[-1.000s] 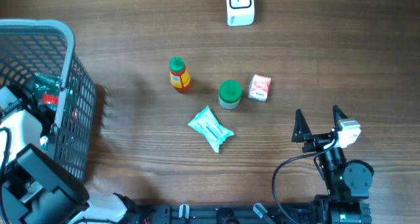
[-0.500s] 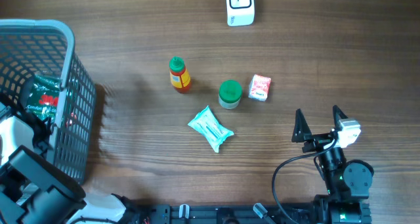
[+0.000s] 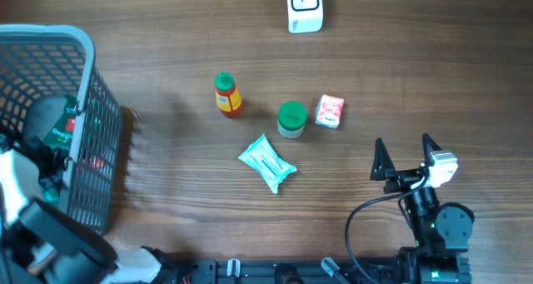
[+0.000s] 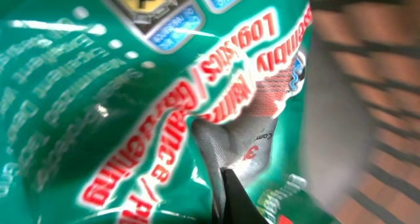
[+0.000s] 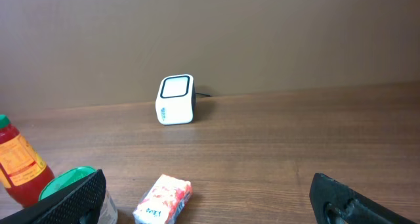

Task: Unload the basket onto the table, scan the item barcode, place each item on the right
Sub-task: 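Reach the left gripper into the basket and grasp the green glove bag, then lift the green glove bag out and drop it right of the jar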

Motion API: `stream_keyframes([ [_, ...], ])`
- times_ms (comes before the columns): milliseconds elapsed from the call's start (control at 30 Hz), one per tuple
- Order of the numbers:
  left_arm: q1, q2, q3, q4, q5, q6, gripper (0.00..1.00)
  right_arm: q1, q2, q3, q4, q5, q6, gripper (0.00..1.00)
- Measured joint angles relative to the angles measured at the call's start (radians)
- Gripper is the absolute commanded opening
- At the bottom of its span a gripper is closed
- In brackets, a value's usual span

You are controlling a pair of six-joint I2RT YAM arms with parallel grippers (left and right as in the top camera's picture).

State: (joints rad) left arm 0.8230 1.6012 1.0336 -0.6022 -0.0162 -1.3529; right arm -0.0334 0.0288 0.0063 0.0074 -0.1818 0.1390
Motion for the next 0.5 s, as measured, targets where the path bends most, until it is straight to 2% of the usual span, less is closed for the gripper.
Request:
stream_keyframes([
  [300, 0.002, -0.613, 0.024, 0.012, 0.060, 0.017, 0.04, 0.000, 0.000, 0.000, 0.000, 0.000, 0.000, 1.00],
  [500, 0.003, -0.845, 0.026, 0.022, 0.060, 0.021, 0.04, 0.000, 0.000, 0.000, 0.000, 0.000, 0.000, 1.00],
])
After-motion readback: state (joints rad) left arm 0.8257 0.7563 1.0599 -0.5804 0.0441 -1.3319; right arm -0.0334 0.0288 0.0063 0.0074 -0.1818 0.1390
